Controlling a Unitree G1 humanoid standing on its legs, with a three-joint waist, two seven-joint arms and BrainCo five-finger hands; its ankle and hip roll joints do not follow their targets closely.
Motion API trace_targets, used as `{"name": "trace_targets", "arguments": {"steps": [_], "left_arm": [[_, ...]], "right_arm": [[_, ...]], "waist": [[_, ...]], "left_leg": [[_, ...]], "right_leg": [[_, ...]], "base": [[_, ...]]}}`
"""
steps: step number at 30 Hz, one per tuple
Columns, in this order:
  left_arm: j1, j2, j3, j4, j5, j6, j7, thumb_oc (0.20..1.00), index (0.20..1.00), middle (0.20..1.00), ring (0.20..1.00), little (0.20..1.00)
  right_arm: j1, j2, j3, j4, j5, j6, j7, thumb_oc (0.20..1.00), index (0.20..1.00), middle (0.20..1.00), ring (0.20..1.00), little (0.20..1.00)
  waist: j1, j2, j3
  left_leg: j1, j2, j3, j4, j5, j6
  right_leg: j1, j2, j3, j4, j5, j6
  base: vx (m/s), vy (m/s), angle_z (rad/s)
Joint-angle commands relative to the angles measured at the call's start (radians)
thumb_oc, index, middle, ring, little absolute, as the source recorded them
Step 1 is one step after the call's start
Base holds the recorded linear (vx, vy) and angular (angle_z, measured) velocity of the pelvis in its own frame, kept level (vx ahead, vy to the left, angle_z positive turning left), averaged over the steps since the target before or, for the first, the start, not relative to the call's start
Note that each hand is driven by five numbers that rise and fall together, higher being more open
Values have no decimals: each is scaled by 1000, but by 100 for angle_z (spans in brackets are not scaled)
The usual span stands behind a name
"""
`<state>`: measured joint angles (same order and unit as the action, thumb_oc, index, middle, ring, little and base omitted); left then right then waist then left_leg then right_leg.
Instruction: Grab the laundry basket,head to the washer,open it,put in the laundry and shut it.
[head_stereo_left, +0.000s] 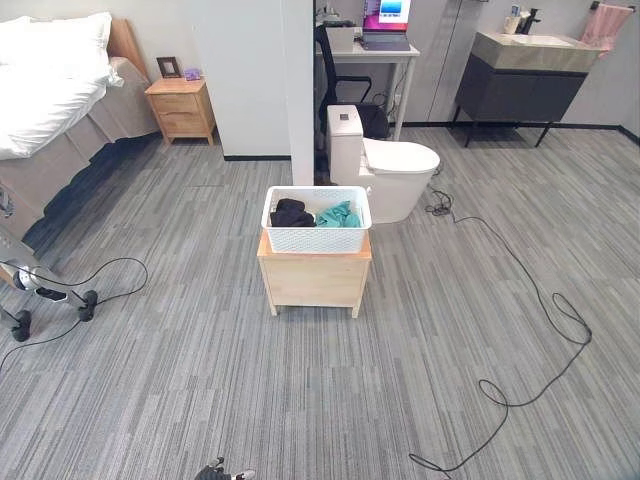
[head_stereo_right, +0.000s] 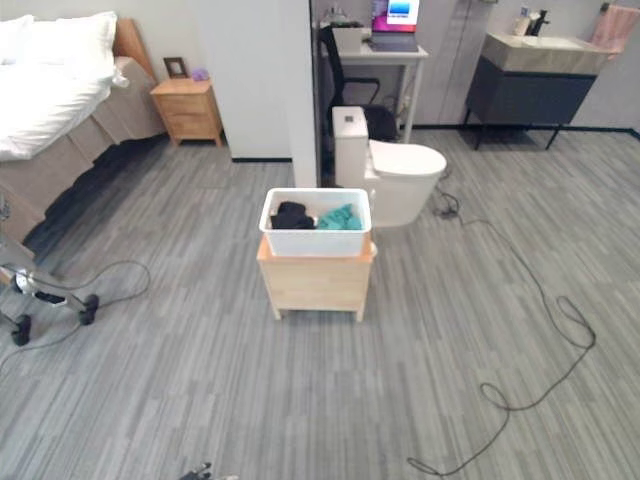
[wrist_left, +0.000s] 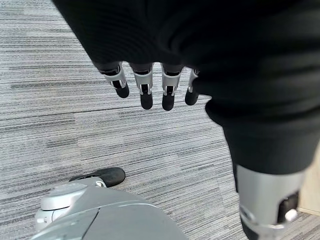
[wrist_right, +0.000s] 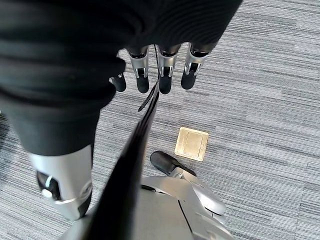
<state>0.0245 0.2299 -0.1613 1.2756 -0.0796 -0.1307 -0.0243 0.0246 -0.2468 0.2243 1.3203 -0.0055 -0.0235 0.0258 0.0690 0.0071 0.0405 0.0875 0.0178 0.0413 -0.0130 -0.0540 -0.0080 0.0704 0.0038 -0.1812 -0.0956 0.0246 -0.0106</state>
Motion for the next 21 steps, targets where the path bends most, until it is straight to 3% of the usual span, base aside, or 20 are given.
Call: {"name": "trace_targets", "arguments": {"steps": [1, 21], "left_arm": [[-30, 13, 5, 52, -5, -26, -6, 1000, 1000, 1000, 1000, 1000], [-27, 10, -2, 63, 14, -28, 4, 1000, 1000, 1000, 1000, 1000]], "right_arm": [[-9, -16, 28, 70, -18, 4, 4, 1000, 1000, 1000, 1000, 1000], [-9, 3, 29, 69, -7, 1, -1, 1000, 1000, 1000, 1000, 1000]], "waist": [[-1, -36, -29], [1, -35, -33]], "left_leg": [[-39, -15, -59, -74, 61, -16], [-42, -16, -67, -74, 65, -19]], "right_leg": [[26, -102, 4, 8, -9, 107], [29, -101, -6, 8, -13, 103]], "base": [[0, 0, 0], [0, 0, 0]]}}
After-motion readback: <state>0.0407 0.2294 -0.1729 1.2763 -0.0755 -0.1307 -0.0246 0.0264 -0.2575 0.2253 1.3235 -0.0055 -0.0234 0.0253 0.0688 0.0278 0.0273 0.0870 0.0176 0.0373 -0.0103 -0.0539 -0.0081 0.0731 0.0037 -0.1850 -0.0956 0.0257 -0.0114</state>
